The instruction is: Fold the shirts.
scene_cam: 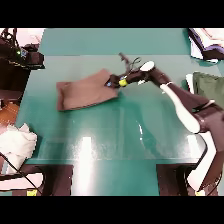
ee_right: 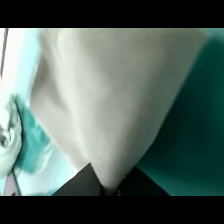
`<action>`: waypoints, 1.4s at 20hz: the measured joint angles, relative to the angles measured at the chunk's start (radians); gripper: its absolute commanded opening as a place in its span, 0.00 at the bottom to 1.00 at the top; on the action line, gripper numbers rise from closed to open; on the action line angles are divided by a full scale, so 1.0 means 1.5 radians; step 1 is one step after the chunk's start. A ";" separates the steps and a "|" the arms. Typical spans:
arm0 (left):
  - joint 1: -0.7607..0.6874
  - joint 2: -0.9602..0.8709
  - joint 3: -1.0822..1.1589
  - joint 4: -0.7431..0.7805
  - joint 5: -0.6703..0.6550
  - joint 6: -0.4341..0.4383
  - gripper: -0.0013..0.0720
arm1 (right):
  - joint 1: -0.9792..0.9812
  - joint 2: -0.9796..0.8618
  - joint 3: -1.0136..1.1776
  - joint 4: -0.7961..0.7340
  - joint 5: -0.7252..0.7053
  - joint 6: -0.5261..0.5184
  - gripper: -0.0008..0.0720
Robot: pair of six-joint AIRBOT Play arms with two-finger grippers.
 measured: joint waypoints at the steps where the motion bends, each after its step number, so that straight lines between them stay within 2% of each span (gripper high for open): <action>1: -0.004 0.000 0.000 -0.003 0.000 0.000 0.06 | -0.027 0.029 -0.010 -0.019 0.006 0.006 0.03; 8: -0.090 0.000 0.000 -0.031 0.035 0.000 0.06 | -0.276 0.206 -0.078 -0.152 0.012 0.032 0.03; 15: -0.171 0.000 0.000 -0.047 0.056 -0.001 0.06 | -0.508 0.263 -0.085 -0.171 -0.027 0.036 0.03; 22: -0.190 0.000 0.000 -0.053 0.060 -0.020 0.06 | -0.616 0.272 0.031 -0.144 -0.045 0.028 0.03; 28: -0.193 0.000 0.000 -0.055 0.060 -0.024 0.06 | -0.664 0.273 0.155 -0.145 0.044 0.026 0.03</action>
